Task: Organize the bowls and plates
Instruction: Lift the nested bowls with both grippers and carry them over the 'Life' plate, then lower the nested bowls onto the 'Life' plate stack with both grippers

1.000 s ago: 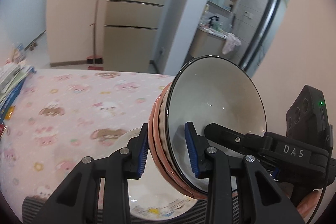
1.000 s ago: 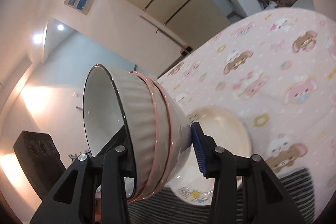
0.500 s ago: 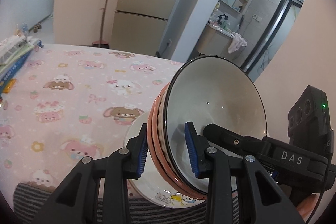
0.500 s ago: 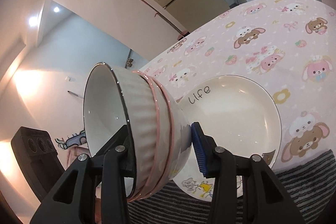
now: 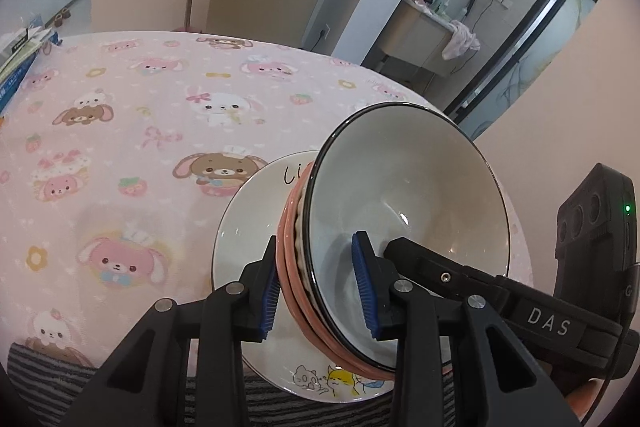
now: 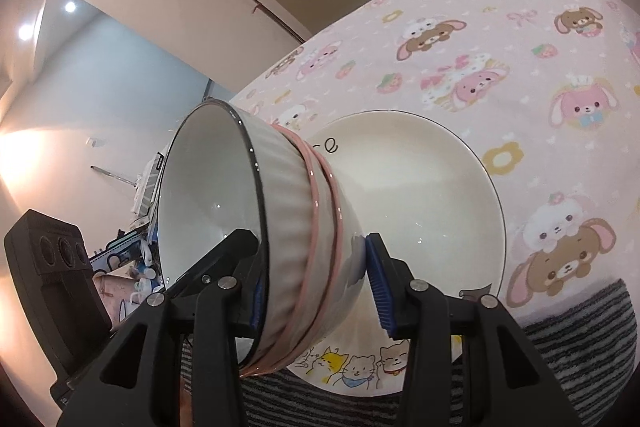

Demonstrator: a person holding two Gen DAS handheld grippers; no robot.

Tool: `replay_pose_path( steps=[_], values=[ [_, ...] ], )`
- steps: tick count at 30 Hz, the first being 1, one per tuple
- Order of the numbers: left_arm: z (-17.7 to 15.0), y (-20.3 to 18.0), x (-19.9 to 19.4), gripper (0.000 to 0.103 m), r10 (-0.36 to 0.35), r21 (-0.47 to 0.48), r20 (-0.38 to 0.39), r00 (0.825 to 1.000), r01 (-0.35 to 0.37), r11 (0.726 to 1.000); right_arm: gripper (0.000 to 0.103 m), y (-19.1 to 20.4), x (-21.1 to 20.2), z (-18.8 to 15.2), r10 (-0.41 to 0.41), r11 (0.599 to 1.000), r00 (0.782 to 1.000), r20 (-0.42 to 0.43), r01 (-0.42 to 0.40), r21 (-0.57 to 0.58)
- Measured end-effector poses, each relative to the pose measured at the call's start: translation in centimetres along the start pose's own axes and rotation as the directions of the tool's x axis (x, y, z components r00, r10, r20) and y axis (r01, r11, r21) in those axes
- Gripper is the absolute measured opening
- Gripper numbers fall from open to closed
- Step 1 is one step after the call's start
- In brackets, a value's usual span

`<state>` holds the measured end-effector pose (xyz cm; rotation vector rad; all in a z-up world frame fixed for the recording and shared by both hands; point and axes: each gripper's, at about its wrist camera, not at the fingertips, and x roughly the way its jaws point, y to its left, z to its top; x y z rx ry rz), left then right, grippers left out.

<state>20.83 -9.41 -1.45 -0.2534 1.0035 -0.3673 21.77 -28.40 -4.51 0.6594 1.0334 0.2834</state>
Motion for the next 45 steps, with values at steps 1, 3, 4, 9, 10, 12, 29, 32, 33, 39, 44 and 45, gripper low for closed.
replay_pose_path(
  steps=[1,3,4,9,10,12,29,32,33,39,44,45],
  values=[
    [0.1,0.0,0.2,0.035,0.003,0.002,-0.009,1.000,-0.003,1.000,0.042,-0.3,0.1,0.0,0.003,1.000,1.000,-0.004,-0.003,0.015],
    [0.3,-0.1,0.7,0.035,0.013,0.004,-0.030,0.999,-0.013,1.000,0.042,-0.8,0.2,0.1,0.007,0.999,1.000,-0.014,-0.007,0.035],
    [0.4,-0.2,1.0,0.035,0.021,0.005,-0.044,0.999,-0.021,1.000,0.042,-1.0,0.2,0.0,0.010,0.999,1.000,-0.022,-0.009,0.046],
    [0.6,-0.5,1.5,0.035,0.033,0.014,-0.060,0.998,-0.032,0.999,0.042,-1.7,0.3,0.2,0.020,0.997,0.999,-0.040,-0.017,0.072],
    [0.6,-0.5,1.5,0.035,0.033,0.014,-0.060,0.998,-0.033,0.999,0.042,-1.7,0.3,0.2,0.020,0.997,0.999,-0.041,-0.017,0.073],
    [0.6,-0.5,1.7,0.035,0.033,0.014,-0.064,0.997,-0.033,0.999,0.042,-1.8,0.3,0.2,0.020,0.997,0.999,-0.043,-0.017,0.075],
    [0.2,0.0,2.6,0.036,0.021,-0.004,-0.052,0.998,-0.021,1.000,0.042,-2.1,0.8,0.3,0.005,0.997,0.999,-0.050,-0.001,0.073],
    [0.2,0.5,2.7,0.036,-0.002,-0.024,-0.063,0.998,0.000,1.000,0.044,-2.0,0.8,0.3,-0.001,0.998,0.999,-0.050,0.004,0.062],
    [0.2,0.7,2.7,0.036,-0.005,-0.028,-0.067,0.998,0.003,1.000,0.044,-2.0,0.9,0.3,-0.004,0.998,0.999,-0.049,0.007,0.059],
    [0.4,-0.6,0.3,0.036,0.059,0.070,0.069,0.996,-0.064,0.996,0.044,-2.2,0.7,0.4,0.000,0.998,0.999,-0.036,0.002,0.067],
    [0.6,-1.7,-2.9,0.036,0.074,0.141,0.203,0.976,-0.104,0.984,0.044,-1.9,-0.2,0.5,-0.006,0.999,1.000,0.013,0.005,0.052],
    [0.4,-2.0,-3.6,0.036,0.086,0.158,0.241,0.967,-0.127,0.979,0.044,-1.6,-0.8,0.6,-0.015,0.999,0.999,0.045,0.014,0.032]
  ],
)
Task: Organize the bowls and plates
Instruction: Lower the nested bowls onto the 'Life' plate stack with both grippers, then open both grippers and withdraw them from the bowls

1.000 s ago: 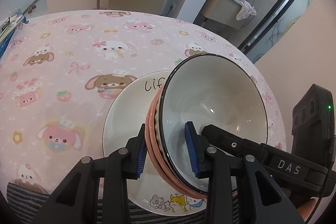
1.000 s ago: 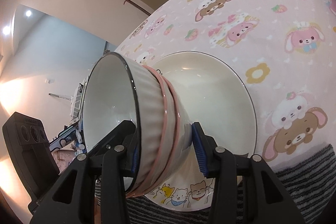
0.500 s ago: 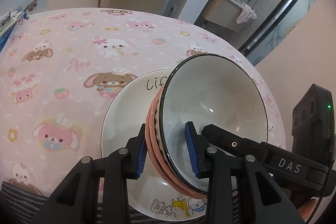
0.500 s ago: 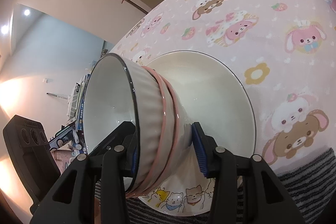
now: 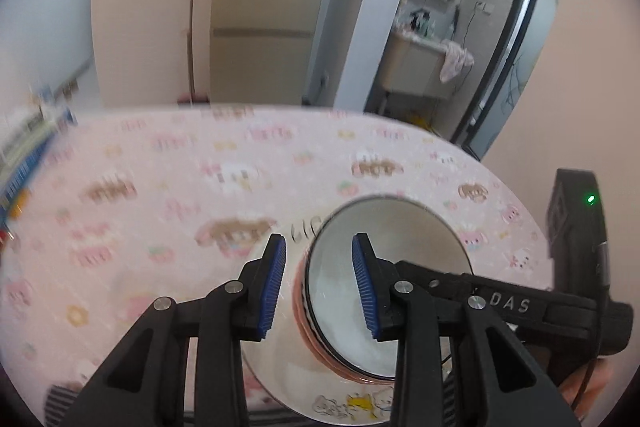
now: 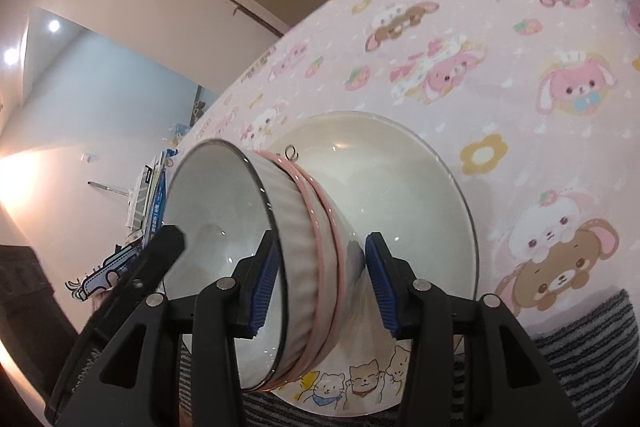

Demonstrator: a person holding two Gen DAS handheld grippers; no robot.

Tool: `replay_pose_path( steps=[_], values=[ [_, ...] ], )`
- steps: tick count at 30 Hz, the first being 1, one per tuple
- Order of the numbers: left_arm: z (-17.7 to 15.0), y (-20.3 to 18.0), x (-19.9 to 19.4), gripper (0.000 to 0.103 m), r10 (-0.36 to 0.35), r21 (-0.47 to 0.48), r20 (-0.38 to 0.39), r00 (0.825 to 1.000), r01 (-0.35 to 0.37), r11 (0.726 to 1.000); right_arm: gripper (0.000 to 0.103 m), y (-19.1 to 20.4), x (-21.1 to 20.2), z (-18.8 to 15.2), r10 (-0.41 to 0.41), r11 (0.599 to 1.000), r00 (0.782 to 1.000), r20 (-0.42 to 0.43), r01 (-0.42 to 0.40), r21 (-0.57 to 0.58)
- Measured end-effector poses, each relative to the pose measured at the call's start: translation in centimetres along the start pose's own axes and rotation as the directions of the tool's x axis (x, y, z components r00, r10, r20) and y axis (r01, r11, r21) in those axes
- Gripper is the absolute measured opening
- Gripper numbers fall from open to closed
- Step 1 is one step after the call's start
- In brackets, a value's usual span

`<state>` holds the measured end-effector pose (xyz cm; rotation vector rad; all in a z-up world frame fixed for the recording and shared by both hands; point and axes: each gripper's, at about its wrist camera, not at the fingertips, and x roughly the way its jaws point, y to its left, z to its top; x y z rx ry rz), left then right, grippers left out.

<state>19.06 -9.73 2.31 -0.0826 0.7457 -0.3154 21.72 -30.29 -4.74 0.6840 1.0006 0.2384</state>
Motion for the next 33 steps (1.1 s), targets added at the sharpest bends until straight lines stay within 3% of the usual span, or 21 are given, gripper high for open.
replay_pose_path(
  steps=[4,8,10,12,15,18,19,21,23,25,26,29,31,32,33],
  values=[
    [-0.1,-0.7,-3.0,0.036,0.101,0.046,0.146,0.984,-0.109,0.993,0.044,1.5,-3.0,0.0,-0.038,0.994,0.988,0.150,0.052,-0.092],
    [0.1,-0.8,-6.6,0.036,0.116,0.067,0.269,0.956,-0.139,0.988,0.045,2.8,-6.2,0.4,-0.016,0.979,0.968,0.251,0.066,-0.192],
    [0.2,-0.7,-8.6,0.045,0.112,0.068,0.330,0.937,-0.142,0.988,0.045,3.4,-8.0,0.2,-0.029,0.965,0.945,0.326,0.112,-0.239],
    [0.2,-0.7,-10.7,0.059,0.112,0.070,0.400,0.910,-0.152,0.986,0.045,4.0,-9.9,-0.5,-0.027,0.941,0.912,0.410,0.161,-0.297],
    [-0.2,-1.1,-13.2,0.064,0.121,0.091,0.478,0.870,-0.187,0.978,0.046,5.5,-13.2,-2.1,0.030,0.907,0.851,0.525,0.198,-0.372],
    [-0.8,-1.6,-15.9,0.065,0.130,0.091,0.547,0.827,-0.214,0.973,0.057,6.8,-16.3,-3.8,0.110,0.874,0.803,0.586,0.202,-0.441],
    [-1.1,-1.7,-16.8,0.068,0.122,0.096,0.567,0.815,-0.213,0.972,0.063,7.4,-17.3,-4.4,0.130,0.860,0.782,0.609,0.216,-0.462],
    [-1.6,-2.0,-18.2,0.087,0.111,0.109,0.597,0.794,-0.218,0.970,0.067,8.3,-18.8,-5.5,0.155,0.833,0.751,0.642,0.249,-0.493],
    [-2.2,-2.1,-19.5,0.089,0.103,0.108,0.631,0.769,-0.218,0.970,0.080,9.3,-20.0,-6.8,0.177,0.801,0.717,0.674,0.293,-0.522],
    [-2.9,-2.2,-20.7,0.094,0.095,0.106,0.665,0.741,-0.219,0.970,0.094,9.8,-21.0,-8.3,0.218,0.782,0.662,0.718,0.322,-0.534],
    [-3.2,-2.1,-21.0,0.103,0.091,0.105,0.674,0.734,-0.217,0.970,0.100,9.9,-21.3,-8.9,0.236,0.775,0.633,0.738,0.335,-0.535],
    [-4.6,-2.0,-21.9,0.103,0.067,0.105,0.705,0.706,-0.198,0.975,0.103,10.1,-21.9,-11.0,0.272,0.774,0.488,0.830,0.401,-0.489],
    [-5.6,-2.1,-21.9,0.103,0.073,0.118,0.717,0.693,-0.224,0.967,0.103,10.0,-22.0,-12.0,0.252,0.782,0.412,0.876,0.446,-0.435],
    [-6.0,-2.1,-21.8,0.103,0.077,0.122,0.719,0.691,-0.234,0.965,0.103,10.1,-22.0,-12.3,0.246,0.780,0.404,0.881,0.457,-0.428],
    [-6.4,-2.1,-21.6,0.103,0.076,0.126,0.719,0.691,-0.237,0.963,0.103,10.1,-21.9,-12.5,0.249,0.778,0.411,0.877,0.455,-0.434]
  ],
)
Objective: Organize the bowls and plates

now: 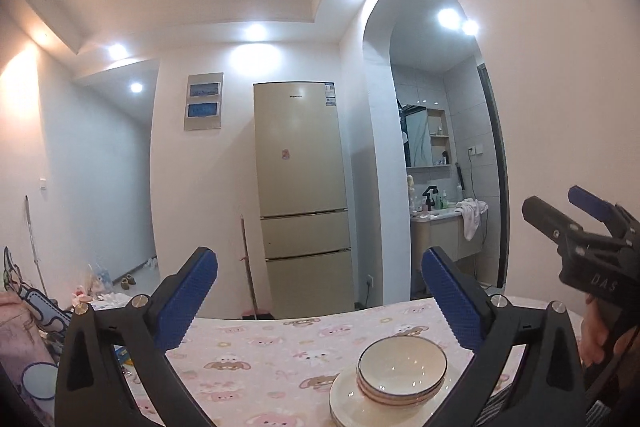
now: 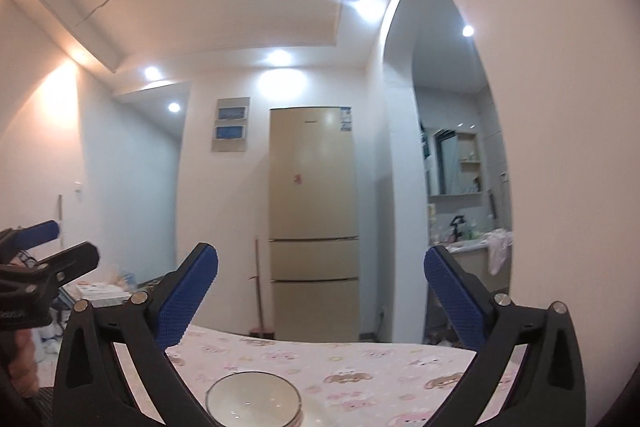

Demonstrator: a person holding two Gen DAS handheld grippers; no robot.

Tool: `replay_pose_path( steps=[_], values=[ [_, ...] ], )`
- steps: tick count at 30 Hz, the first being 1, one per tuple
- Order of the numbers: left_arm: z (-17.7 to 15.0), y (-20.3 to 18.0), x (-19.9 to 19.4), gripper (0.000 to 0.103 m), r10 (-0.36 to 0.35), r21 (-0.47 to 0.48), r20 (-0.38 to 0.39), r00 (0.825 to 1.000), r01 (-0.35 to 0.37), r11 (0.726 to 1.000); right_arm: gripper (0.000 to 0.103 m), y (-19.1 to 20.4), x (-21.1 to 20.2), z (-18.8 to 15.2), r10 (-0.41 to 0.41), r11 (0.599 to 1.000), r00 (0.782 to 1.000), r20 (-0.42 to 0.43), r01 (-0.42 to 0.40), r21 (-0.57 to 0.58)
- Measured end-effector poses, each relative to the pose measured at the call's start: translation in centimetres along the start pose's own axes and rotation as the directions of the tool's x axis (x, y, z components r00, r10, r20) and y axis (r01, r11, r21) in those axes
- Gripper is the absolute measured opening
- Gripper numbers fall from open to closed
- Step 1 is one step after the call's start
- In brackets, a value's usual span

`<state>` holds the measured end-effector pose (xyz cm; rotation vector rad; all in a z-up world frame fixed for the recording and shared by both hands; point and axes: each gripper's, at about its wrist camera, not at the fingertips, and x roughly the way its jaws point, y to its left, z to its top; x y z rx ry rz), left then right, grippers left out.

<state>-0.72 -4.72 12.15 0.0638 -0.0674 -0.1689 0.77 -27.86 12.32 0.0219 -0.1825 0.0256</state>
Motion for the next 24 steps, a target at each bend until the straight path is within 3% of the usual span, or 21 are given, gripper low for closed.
replay_pose_path(
  steps=[5,9,11,13,16,19,21,24],
  values=[
    [-2.1,0.7,-0.8,0.103,-0.007,-0.037,-0.032,0.999,0.006,0.999,0.103,-0.2,0.1,-1.1,0.119,0.990,0.990,-0.075,-0.113,0.082],
    [-3.8,1.7,-1.2,0.103,-0.013,-0.070,-0.045,0.999,0.010,0.997,0.103,-0.9,-0.7,-2.5,0.062,0.987,0.997,-0.052,-0.053,0.154],
    [-5.1,1.9,-1.4,0.103,0.043,-0.037,0.032,0.999,-0.042,0.998,0.103,-1.0,-0.1,-3.1,0.076,0.987,0.993,-0.087,-0.063,0.147],
    [-6.2,2.3,-1.3,0.103,0.069,-0.024,0.054,0.996,-0.068,0.997,0.103,-0.9,0.8,-3.9,0.107,0.987,0.987,-0.122,-0.091,0.132],
    [-8.2,3.2,-0.3,0.103,0.049,-0.050,0.029,0.998,-0.048,0.998,0.103,-0.8,1.7,-6.2,0.135,0.984,0.981,-0.140,-0.117,0.131],
    [-10.1,3.1,0.9,0.103,0.044,-0.036,-0.030,0.999,-0.045,0.998,0.103,-0.4,2.0,-8.6,0.079,0.993,0.987,-0.143,-0.067,0.093],
    [-10.8,2.7,1.5,0.103,0.040,-0.022,-0.064,0.997,-0.042,0.999,0.103,-0.2,2.5,-9.5,0.022,0.996,0.981,-0.191,-0.006,0.084],
    [-11.2,2.0,2.1,0.103,0.087,0.003,-0.078,0.993,-0.088,0.996,0.103,0.2,2.7,-9.6,0.055,0.997,0.975,-0.215,-0.043,0.060]
  ],
)
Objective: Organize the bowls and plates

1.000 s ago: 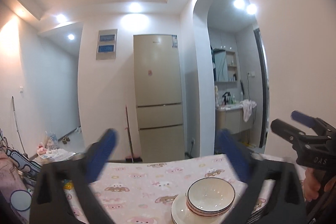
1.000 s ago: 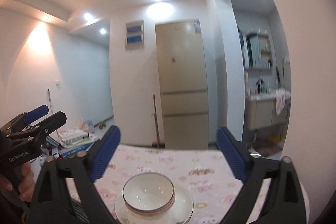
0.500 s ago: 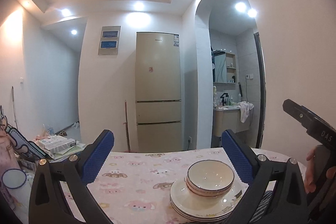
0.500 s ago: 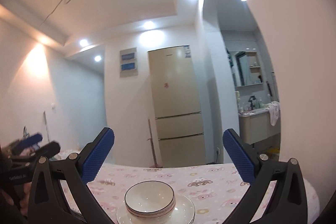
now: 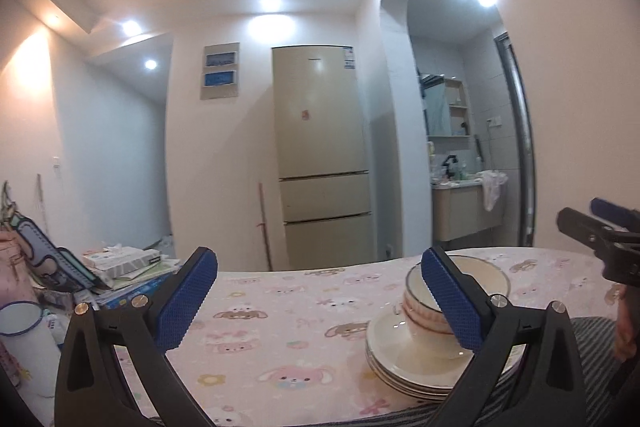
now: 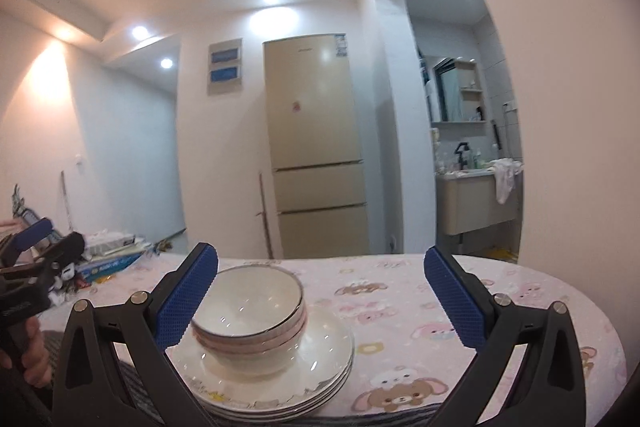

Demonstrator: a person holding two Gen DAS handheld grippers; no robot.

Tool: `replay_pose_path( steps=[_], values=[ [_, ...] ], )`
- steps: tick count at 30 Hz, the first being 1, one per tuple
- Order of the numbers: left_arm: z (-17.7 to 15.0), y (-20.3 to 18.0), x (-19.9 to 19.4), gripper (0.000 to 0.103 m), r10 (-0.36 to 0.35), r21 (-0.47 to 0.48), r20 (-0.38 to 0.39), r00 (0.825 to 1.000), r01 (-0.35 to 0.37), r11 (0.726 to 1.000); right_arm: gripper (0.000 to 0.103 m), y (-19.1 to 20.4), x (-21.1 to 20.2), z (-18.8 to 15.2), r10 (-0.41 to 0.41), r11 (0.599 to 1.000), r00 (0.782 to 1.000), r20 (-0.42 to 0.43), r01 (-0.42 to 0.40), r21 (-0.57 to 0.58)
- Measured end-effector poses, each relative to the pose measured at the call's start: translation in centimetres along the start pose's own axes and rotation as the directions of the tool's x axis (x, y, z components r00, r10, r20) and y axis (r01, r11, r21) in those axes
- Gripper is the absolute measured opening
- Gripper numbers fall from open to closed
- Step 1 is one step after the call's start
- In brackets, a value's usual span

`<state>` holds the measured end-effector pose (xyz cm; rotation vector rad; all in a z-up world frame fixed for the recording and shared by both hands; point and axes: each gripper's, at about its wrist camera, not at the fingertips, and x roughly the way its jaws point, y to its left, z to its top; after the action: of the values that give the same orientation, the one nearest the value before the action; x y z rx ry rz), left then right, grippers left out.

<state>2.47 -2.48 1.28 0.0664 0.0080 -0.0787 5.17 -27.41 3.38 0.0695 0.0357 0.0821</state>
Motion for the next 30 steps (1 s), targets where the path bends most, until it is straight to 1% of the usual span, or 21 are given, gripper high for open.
replay_pose_path(
  steps=[2,5,8,13,18,21,30],
  values=[
    [-0.4,-0.4,0.2,0.103,0.033,0.010,-0.012,0.999,-0.033,0.999,0.103,0.6,-0.4,-0.2,-0.018,0.999,1.000,0.025,0.019,-0.045],
    [-0.6,-0.1,0.6,0.103,0.022,-0.006,-0.028,0.999,-0.022,1.000,0.103,1.3,-0.6,-0.5,-0.003,0.996,1.000,0.020,0.005,-0.085],
    [-0.6,0.6,0.6,0.103,0.007,-0.033,-0.027,1.000,-0.008,0.999,0.103,1.9,-0.4,-1.2,-0.015,0.994,1.000,0.005,0.016,-0.109],
    [-0.6,0.6,0.6,0.103,-0.015,-0.037,-0.025,1.000,0.014,0.999,0.103,1.1,0.2,-1.5,-0.016,0.997,0.999,-0.034,0.014,-0.073],
    [-0.8,0.4,1.6,0.103,-0.017,-0.036,-0.085,0.996,0.014,0.999,0.103,0.5,0.5,-1.8,-0.011,0.999,0.998,-0.062,0.009,-0.043],
    [-0.9,0.7,1.7,0.103,-0.023,-0.055,-0.090,0.996,0.018,0.998,0.103,0.5,0.4,-1.7,-0.012,0.999,0.998,-0.058,0.009,-0.047],
    [-1.1,0.8,1.7,0.103,-0.038,-0.069,-0.101,0.994,0.031,0.997,0.103,0.7,-0.2,-1.8,-0.014,0.998,0.999,-0.036,0.012,-0.056]
  ],
)
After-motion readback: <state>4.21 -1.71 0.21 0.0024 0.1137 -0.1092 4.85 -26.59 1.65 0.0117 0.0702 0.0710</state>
